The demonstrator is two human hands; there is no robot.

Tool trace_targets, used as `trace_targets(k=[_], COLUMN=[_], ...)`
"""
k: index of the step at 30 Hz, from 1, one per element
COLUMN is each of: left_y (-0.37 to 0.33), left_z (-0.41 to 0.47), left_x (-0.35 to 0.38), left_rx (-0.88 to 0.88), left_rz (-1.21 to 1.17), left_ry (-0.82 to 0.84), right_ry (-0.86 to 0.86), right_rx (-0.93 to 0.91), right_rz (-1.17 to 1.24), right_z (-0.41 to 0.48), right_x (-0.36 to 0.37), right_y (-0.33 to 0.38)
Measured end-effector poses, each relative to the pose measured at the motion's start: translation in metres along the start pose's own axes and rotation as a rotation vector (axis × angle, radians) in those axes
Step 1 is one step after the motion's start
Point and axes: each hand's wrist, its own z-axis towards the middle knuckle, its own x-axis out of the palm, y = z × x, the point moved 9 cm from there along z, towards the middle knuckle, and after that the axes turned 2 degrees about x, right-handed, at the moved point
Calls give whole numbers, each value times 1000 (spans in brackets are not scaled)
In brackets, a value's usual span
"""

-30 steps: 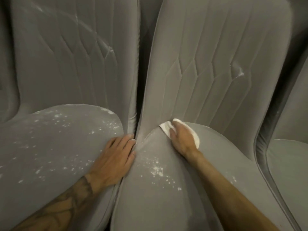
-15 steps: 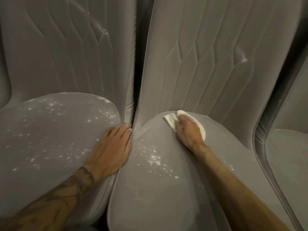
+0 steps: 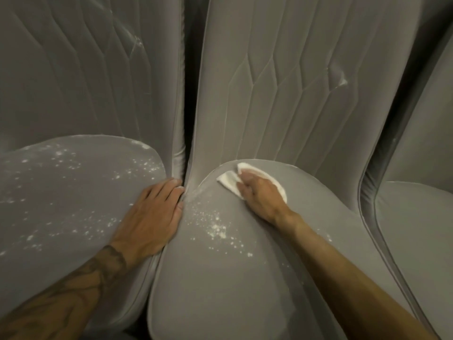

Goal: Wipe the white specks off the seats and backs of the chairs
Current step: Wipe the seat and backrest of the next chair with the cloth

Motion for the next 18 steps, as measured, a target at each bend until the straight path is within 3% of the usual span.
trace_targets(k=[3,7,10,16,18], left_y=[1,0,0,1,2], left_z=[0,1,1,0,1], left_x=[1,0,-1,2,2], left_rx=[3,0,-1,3,-8], left_rz=[-1,-11,-7,8,1], left_ry=[7,4,-4,1,-2], right_ry=[62,-86,-159,32,-15], right_rx=[-93,170,237,-77,-15], right_rz=[-36,-34,-67,-67,-45], right_z=[-14,-21,-21,-45,-44], right_x=[-12,-70,-69,-39,-62], right_y=[-13,-100,-104,-65,-91])
